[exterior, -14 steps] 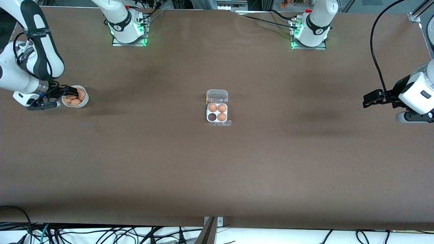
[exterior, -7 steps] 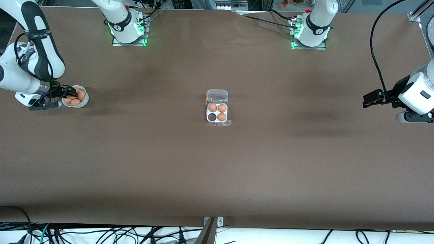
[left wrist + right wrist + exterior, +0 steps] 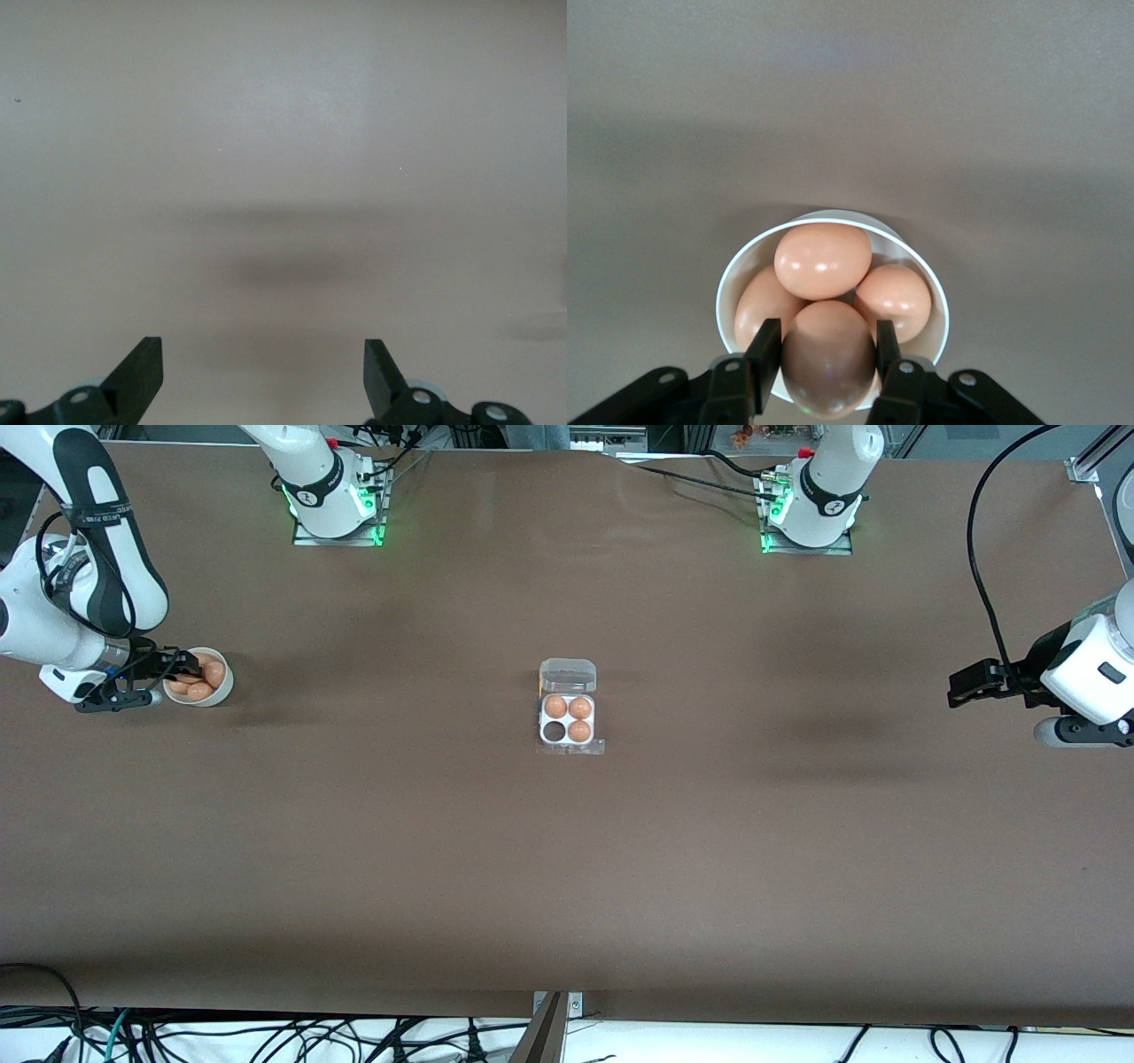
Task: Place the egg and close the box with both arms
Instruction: 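Lower the right gripper and grasp one brown egg from the bowl, then lift the egg and carry it to the clear plastic egg box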
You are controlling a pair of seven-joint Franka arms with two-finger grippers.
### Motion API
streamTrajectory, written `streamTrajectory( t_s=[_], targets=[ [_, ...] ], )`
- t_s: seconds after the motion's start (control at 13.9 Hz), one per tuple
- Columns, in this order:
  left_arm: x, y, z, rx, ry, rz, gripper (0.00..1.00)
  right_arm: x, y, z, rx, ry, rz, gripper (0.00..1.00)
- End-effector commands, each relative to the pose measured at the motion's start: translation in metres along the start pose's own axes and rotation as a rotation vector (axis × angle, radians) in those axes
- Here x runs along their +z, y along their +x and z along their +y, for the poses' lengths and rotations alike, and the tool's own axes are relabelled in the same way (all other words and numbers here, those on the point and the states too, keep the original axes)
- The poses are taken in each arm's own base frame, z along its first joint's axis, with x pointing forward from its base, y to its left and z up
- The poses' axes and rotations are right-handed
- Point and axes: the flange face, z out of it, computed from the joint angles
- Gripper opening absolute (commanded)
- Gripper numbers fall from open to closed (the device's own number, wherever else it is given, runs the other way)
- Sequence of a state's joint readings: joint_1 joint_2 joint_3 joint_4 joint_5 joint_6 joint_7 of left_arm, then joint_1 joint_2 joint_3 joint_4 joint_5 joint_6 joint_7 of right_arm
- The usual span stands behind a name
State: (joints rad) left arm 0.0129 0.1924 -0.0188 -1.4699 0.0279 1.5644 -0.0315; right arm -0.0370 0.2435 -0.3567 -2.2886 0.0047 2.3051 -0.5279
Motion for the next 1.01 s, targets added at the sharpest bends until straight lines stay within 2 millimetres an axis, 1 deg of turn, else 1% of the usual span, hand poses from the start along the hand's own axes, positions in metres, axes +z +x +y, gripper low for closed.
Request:
streamTrajectory(
  t_s=[0.0, 0.22, 0.29, 0.36, 0.5, 0.65, 0.79, 0.94],
  targets=[
    [-0.002, -0.002, -0.002, 0.021, 0.014, 0.0, 1.0, -0.021, 0.006, -0.001, -0.012, 0.029, -0.007, 0.34],
    [-0.002, -0.002, -0.002, 0.021, 0.014, 0.0, 1.0, -0.057, 0.022, -0.002, -0.016, 0.052, -0.055, 0.34],
    [-0.001, -0.002, -0.001, 0.022, 0.014, -0.001, 1.0, -0.072, 0.031, -0.01, 0.002, 0.052, -0.067, 0.34],
    [-0.001, -0.002, 0.0, 0.022, 0.008, -0.002, 1.0, -0.086, 0.042, -0.025, 0.009, 0.045, -0.076, 0.34],
    [-0.001, -0.002, 0.0, 0.022, 0.008, -0.002, 1.0, -0.115, 0.067, -0.068, 0.04, 0.019, -0.092, 0.34],
    [-0.001, -0.002, 0.0, 0.022, 0.008, -0.002, 1.0, -0.128, 0.092, -0.12, 0.081, -0.014, -0.131, 0.34],
    [-0.001, -0.002, 0.0, 0.022, 0.007, -0.002, 1.0, -0.142, 0.12, -0.184, 0.131, -0.067, -0.128, 0.34],
    [-0.001, -0.002, 0.0, 0.021, 0.007, -0.002, 1.0, -0.144, 0.141, -0.258, 0.182, -0.084, -0.123, 0.34]
  ],
)
